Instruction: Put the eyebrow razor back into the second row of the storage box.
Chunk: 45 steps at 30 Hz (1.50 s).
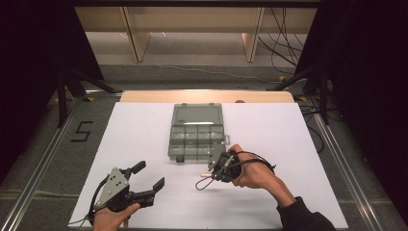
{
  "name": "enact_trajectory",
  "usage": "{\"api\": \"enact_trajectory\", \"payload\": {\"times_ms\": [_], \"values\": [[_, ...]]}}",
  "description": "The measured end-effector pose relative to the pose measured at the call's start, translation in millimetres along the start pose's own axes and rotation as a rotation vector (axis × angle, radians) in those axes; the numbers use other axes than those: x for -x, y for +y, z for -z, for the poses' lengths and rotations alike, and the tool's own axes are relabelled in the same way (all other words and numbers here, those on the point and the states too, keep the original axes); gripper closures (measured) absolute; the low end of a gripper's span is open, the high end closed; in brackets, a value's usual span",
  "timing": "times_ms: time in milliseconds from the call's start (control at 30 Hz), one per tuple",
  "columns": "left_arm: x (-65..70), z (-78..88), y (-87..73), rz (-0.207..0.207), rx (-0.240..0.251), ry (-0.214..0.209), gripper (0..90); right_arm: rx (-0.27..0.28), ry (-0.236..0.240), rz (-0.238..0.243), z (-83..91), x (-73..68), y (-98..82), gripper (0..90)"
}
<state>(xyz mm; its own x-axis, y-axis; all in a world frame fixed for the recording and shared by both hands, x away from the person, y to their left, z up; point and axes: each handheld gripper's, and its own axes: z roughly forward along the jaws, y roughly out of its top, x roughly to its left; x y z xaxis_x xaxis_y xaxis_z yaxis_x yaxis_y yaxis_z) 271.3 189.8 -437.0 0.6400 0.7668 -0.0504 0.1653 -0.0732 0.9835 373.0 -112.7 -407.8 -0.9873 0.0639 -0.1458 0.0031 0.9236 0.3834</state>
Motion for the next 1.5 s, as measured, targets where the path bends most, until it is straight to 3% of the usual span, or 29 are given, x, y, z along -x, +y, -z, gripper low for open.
{"api": "enact_trajectory", "payload": {"times_ms": [1100,1500], "values": [[-0.1,-1.5,-0.8,0.005,0.013,-0.009,16.7,0.036,-0.056,-0.017,7.7,33.9,20.8,82.7],[0.1,-0.5,-0.6,0.002,-0.001,-0.002,16.6,0.026,-0.069,-0.051,4.8,50.7,24.1,82.6]]}}
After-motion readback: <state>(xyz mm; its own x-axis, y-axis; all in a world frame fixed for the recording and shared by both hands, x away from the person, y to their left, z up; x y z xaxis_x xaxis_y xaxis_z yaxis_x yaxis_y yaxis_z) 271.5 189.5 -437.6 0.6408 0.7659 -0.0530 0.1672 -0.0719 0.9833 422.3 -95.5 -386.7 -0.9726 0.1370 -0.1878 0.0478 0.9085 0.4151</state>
